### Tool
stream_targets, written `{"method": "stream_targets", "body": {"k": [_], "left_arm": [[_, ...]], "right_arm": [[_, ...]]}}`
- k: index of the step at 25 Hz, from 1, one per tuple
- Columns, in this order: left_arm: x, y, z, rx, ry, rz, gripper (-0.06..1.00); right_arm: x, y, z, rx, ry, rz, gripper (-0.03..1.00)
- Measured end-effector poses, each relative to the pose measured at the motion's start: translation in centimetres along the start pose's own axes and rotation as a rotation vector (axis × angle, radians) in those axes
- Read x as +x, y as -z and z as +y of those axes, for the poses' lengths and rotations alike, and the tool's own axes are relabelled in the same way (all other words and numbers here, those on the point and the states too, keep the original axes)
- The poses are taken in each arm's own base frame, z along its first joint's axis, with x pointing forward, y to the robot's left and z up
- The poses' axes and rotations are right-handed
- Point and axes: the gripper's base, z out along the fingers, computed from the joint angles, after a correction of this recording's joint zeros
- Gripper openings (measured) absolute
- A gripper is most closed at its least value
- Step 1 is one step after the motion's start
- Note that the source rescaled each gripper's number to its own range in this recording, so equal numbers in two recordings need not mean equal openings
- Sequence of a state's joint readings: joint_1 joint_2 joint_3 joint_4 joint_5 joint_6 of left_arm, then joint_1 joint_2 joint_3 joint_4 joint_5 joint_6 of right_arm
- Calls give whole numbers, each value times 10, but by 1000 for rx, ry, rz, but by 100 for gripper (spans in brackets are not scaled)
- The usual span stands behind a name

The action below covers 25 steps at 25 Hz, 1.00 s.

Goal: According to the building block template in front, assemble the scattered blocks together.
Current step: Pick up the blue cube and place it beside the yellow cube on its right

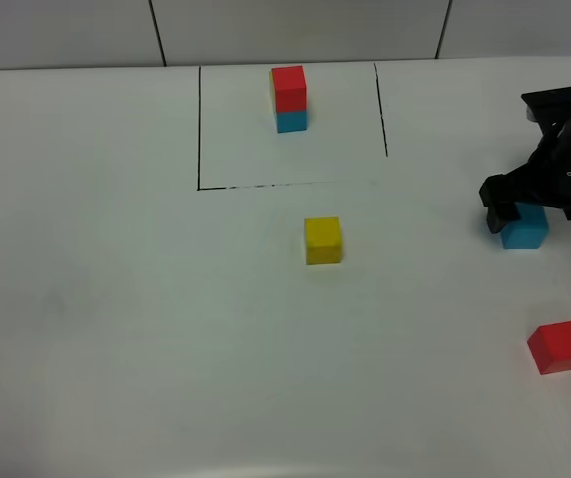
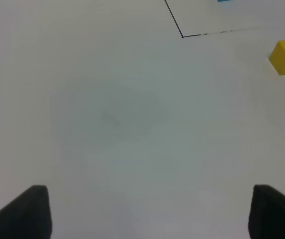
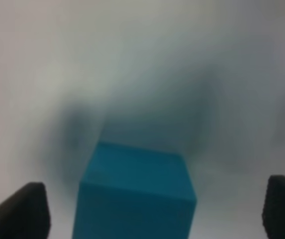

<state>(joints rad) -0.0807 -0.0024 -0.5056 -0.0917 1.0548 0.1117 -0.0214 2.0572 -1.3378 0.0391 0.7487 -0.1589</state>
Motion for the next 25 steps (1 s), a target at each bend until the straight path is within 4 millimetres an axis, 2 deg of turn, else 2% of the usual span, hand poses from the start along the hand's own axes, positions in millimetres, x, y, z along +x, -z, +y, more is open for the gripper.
{"method": "stream_targets", "body": {"k": [2,6,8,11,15,20,23,25], "left_arm": [[0,0,0,0,0,0,89],[0,0,0,0,0,0,89],[0,0,0,0,0,0,89],[0,0,0,0,0,0,89],[0,0,0,0,0,0,89],[0,0,0,0,0,0,89],[0,0,0,0,0,0,89],[0,0,0,0,0,0,89]], "right_arm": [[1,-3,0,-1,-9,9,51],[1,-3,0,-2,-9,13,0],[-1,0,0,-4,16,24,1],[-6,9,11,-16,147,68,1],[-16,25,54,-38,523,109,1],[-23,37,113,-56,1061,62,1],[-24,37,136,-64,1264,45,1],[-25,34,146,-70,1335,42,1]]}}
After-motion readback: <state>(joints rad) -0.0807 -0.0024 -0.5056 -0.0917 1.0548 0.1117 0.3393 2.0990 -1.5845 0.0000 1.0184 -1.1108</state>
